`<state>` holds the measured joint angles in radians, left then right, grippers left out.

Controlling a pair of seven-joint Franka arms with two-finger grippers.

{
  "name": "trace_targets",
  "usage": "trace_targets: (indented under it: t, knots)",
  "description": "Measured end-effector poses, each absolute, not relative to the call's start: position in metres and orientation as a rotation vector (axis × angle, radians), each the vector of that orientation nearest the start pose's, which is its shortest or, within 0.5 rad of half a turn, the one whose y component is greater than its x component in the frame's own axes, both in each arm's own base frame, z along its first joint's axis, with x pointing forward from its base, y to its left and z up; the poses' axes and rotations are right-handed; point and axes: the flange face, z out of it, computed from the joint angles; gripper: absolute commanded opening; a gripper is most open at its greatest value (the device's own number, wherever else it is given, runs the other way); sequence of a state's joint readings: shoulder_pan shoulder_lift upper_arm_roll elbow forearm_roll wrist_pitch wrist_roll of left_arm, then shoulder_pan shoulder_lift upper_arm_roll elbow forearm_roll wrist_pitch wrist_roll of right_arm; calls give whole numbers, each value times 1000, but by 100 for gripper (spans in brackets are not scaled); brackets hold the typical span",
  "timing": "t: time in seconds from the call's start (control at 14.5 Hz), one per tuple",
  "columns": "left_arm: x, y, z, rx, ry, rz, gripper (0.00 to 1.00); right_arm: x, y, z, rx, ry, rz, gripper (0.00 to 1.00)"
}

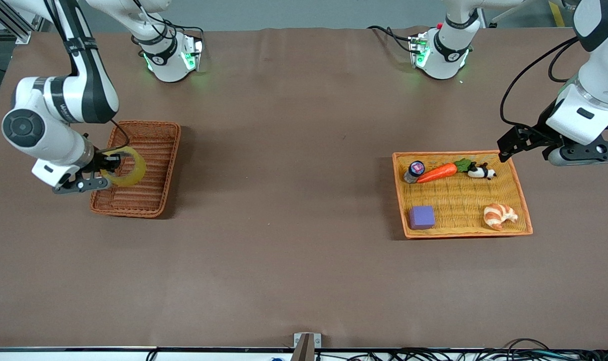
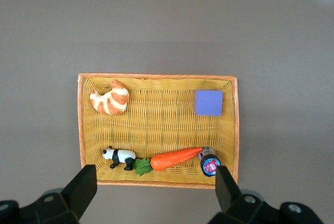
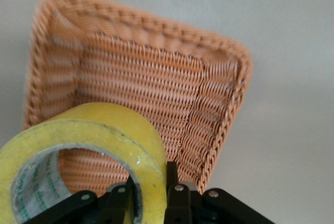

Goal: Move tape to another basket

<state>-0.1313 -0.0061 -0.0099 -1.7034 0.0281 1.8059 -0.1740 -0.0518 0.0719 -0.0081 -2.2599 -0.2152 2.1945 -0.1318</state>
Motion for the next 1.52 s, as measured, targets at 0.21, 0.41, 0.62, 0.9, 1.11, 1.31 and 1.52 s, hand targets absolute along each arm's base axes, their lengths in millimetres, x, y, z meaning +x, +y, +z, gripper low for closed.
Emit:
trace_targets:
  t: [0.21, 0.41, 0.62, 0.9, 1.11, 1.31, 1.52]
  knots:
    - [566, -78, 587, -3126, -43, -178, 100, 470, -49, 267, -3245, -341, 166, 3]
    - [566, -78, 587, -3126, -44, -179, 100, 443, -48, 237, -3228, -344, 86, 8]
    - [566, -76, 588, -3126, -50, -181, 100, 439, -48, 223, -3223, -347, 64, 57]
    - [564, -72, 599, -3125, -55, -168, 100, 444, -49, 210, -3220, -349, 50, 100]
    - [557, -70, 615, -3120, 8, -111, 100, 480, -53, 257, -3255, -267, 36, 100]
    - [550, -62, 627, -3124, 16, -79, 100, 535, -36, 366, -3300, -131, 92, 100]
    - [541, -60, 630, -3136, 23, -24, 100, 567, -22, 467, -3265, -45, 9, 100]
